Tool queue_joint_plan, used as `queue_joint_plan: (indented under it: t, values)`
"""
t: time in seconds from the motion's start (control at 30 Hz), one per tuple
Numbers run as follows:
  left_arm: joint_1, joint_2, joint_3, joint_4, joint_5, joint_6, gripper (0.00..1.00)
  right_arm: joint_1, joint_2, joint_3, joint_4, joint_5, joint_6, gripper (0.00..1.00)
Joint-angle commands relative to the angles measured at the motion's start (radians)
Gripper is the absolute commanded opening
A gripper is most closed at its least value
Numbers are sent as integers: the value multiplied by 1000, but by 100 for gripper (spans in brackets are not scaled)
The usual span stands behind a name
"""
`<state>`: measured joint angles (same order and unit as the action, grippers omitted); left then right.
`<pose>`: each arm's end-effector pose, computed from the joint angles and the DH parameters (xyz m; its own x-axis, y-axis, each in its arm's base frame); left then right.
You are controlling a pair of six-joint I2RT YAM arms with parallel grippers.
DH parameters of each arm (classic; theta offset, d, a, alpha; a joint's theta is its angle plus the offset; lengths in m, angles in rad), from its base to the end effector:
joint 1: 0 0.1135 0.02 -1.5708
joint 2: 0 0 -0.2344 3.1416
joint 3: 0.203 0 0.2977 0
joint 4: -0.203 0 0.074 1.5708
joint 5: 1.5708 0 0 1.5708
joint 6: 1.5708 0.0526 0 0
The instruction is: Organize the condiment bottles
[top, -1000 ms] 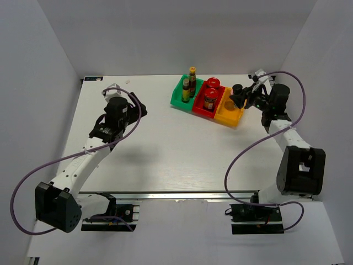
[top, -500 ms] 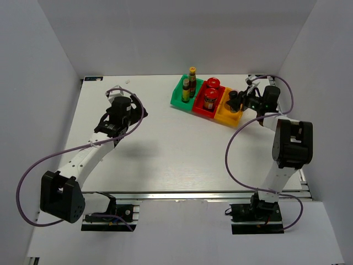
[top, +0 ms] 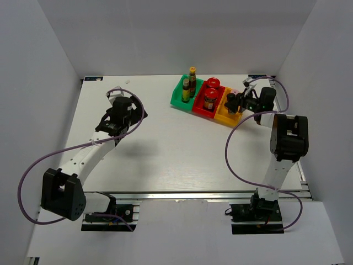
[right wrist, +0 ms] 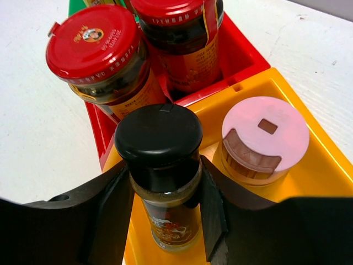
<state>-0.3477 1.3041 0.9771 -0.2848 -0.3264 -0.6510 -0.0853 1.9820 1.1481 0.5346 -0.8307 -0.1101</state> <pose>0.3395 -0.1051 0.2317 -0.4756 -0.4382 -0.7628 -0.2668 0.8981 -0.3496 0.4603 -0.0004 0.1205 -0.2211 -0.0555 -0.9737 -0.6739 0.7304 0.1114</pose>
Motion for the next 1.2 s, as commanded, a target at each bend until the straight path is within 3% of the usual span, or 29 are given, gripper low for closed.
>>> queue_joint_plan:
  t: [0.0,0.6,0.73,1.17]
  values:
    - [9,4,37,-4,-11,5,98,-7,15,39,54,-39,-14,32]
    - [9,3,48,-28,-26,-12,98,-27,34,-5,88,-90,-37,48]
    - [9,-2,49,-33,-34,-13,98,-31,29,-13,93,-103,-34,56]
    - [9,-25,44,-48,-53,-12,98,-41,20,-33,107,-125,-26,61]
